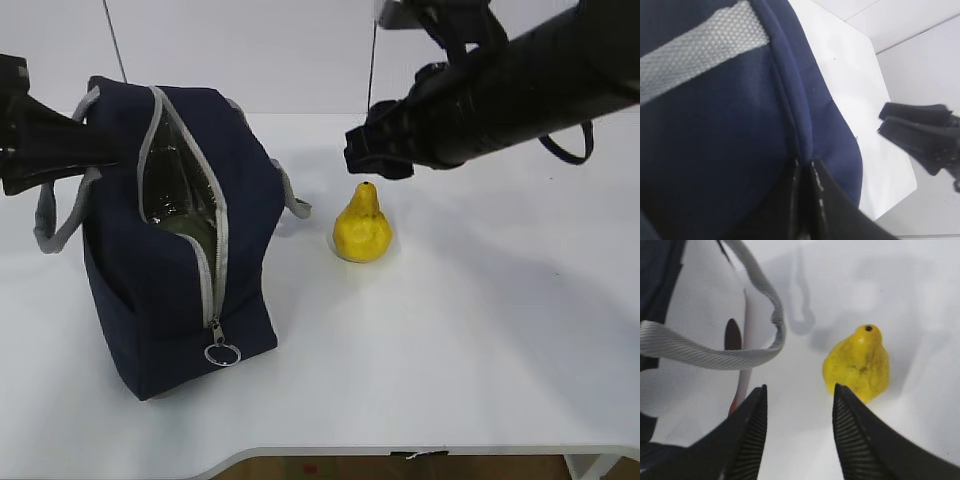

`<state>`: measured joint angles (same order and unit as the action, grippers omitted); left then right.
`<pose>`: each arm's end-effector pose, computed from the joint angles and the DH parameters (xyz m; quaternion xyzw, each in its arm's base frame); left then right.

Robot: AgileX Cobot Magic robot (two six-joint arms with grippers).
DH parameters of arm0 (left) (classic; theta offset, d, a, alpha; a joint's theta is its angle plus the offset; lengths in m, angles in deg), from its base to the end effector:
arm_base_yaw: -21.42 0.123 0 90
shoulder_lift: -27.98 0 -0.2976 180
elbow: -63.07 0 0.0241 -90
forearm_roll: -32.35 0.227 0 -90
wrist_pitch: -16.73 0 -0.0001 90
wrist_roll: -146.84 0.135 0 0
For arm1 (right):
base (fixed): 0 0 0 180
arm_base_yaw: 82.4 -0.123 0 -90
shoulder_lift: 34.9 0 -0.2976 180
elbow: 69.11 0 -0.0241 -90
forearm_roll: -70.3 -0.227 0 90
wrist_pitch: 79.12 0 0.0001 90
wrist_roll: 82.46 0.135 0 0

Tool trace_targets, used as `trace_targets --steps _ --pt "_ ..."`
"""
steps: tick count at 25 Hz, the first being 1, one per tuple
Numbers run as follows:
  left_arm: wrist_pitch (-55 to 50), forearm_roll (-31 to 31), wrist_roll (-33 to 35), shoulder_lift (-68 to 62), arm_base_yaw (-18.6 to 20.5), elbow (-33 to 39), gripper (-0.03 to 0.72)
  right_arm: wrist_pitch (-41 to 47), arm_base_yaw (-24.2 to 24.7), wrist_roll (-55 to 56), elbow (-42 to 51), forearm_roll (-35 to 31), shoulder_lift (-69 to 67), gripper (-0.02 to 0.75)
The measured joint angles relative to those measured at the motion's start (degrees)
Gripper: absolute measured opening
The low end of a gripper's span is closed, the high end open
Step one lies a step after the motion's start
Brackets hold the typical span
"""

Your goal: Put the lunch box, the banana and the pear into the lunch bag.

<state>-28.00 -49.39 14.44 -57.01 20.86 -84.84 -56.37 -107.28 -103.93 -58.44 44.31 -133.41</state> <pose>0.2653 -0.0967 0.2818 -0.0480 0.8393 -0.4366 0.3204 0.3246 0.1758 0.2802 -0.2087 0.8787 0.1756 0.3918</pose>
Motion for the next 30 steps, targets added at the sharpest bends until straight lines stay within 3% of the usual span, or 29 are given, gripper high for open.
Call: trace_targets --steps 5,11,23,26,30 --pt "-0.13 0.11 0.00 0.00 0.00 0.00 -0.001 -7.77 0.00 0.00 7.28 -3.52 0.53 0.351" --pt "-0.22 0.11 0.00 0.00 0.00 0.00 -0.001 -23.59 0.00 -0.13 14.71 -9.45 1.33 0.351" --pt "-0.26 0.18 0.00 0.00 0.00 0.00 -0.001 -31.82 0.00 -0.13 14.94 -7.96 -3.55 0.354" --pt "-0.26 0.18 0.00 0.00 0.00 0.00 -0.001 -35.01 0.00 0.75 14.94 -1.83 -5.69 0.434" --pt "-0.26 0.18 0.00 0.00 0.00 0.00 -0.001 -40.16 0.00 3.98 14.94 0.64 -7.63 0.573"
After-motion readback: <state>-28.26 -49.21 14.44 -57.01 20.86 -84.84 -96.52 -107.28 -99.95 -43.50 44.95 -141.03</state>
